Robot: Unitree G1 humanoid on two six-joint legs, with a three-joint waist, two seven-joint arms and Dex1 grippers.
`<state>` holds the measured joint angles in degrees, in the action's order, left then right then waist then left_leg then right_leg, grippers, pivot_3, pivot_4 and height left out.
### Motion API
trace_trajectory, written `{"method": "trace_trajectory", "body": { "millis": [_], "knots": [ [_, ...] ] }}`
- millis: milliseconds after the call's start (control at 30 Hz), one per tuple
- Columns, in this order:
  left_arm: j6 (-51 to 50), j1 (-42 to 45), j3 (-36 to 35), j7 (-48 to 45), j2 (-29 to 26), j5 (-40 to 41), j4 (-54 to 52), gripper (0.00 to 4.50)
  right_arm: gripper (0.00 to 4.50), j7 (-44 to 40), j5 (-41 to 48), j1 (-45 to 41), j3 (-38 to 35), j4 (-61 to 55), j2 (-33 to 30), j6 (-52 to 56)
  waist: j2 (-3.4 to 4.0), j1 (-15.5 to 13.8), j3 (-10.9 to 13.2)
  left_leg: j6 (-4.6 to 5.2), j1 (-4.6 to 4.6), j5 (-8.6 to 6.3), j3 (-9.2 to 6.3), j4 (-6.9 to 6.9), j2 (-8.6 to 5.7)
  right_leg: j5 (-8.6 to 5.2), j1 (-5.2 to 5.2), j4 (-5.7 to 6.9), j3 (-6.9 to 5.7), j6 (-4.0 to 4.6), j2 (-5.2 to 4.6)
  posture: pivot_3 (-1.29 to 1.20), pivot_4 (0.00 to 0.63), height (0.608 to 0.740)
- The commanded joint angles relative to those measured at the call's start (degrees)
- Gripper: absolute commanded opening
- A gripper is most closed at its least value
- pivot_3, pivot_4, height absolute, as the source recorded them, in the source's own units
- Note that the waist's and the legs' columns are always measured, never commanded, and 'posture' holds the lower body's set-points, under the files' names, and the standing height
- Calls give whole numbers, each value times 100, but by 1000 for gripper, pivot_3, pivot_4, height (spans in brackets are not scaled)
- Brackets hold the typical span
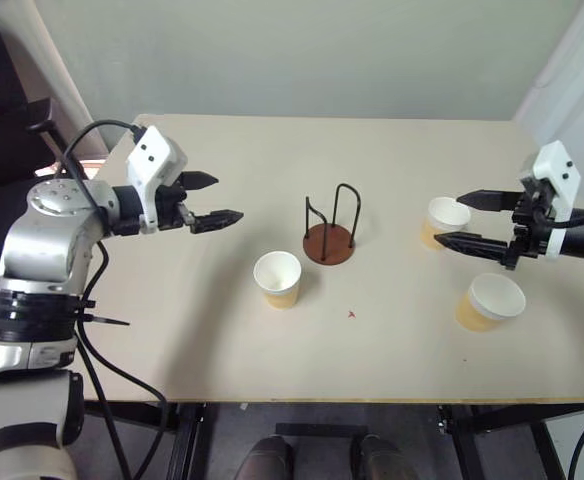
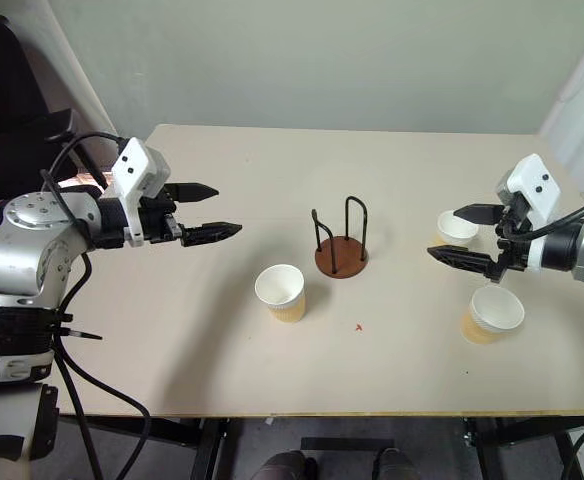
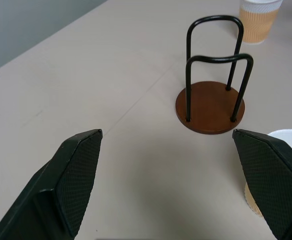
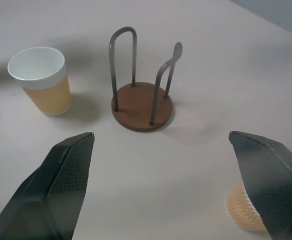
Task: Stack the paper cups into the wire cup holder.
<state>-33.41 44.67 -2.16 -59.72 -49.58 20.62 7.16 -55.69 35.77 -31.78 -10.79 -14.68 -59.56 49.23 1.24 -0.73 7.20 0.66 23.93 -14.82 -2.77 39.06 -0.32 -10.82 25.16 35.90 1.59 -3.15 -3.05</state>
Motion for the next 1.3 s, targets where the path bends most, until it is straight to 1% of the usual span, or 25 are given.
{"method": "trace_trajectory", "body": {
  "millis": [33, 133, 367, 433, 567, 733, 967, 1300],
  "knots": [
    [54, 78, -37, -4, 49, 2, -98, 4500, 4481, 25, 48, -223, -151, -178, -166, 5, 0, 0, 0, 0, 0, 0, 0, 0, 0, 0, 0, 0, 0, 0, 0, 0, 150, 740],
    [-19, 52, 84, 17, 240, 28, -168, 4500, 4481, 178, -36, -189, -186, -195, -89, -55, 0, -10, 0, 0, -1, 0, 0, 2, 0, 0, -1, 1, 0, 0, -1, 0, 150, 740],
    [-831, 223, 387, -289, 343, 365, -613, 4500, 4481, 362, 452, -10, -612, -536, -131, 479, -1, -4, 0, 0, 1, 1, 0, 0, 0, 1, 0, 1, 0, -2, 0, 0, 150, 740],
    [-922, 289, 530, -367, 347, 342, -682, 4500, 4481, 442, 555, 29, -736, -643, -147, 625, -1, -12, 0, -1, 2, 1, -1, 0, 0, 0, 0, 0, -1, -2, 0, 0, 150, 740],
    [-1034, 436, 711, -249, 535, 261, -616, 4500, 4481, 583, 631, 166, -911, -783, -169, 768, -1, -17, 1, -1, 2, 1, 3, 4, 0, 1, 0, 1, 1, -3, -1, 0, 150, 740],
    [-989, 555, 875, -95, 808, 102, -360, 4500, 4481, 711, 803, 192, -1022, -943, -190, 971, -1, -14, 0, -2, -1, 5, 3, 6, 0, 5, -2, 4, 1, -9, -2, 0, 150, 740],
    [-747, 588, 1164, 292, 1351, -276, -131, 4500, 4481, 834, 1034, 164, -1068, -1160, -239, 1181, -3, -20, 1, -2, 0, 5, 3, 6, -1, 6, -3, 0, 1, -13, -2, 0, 150, 740],
    [-553, 732, 1320, 641, 2085, -549, 309, 4500, 4481, 909, 1188, 239, -1177, -1289, -434, 1290, -3, -36, 2, -1, 0, 7, 6, 7, -1, 7, -3, 2, 2, -18, -2, 0, 150, 740]
  ]
}}
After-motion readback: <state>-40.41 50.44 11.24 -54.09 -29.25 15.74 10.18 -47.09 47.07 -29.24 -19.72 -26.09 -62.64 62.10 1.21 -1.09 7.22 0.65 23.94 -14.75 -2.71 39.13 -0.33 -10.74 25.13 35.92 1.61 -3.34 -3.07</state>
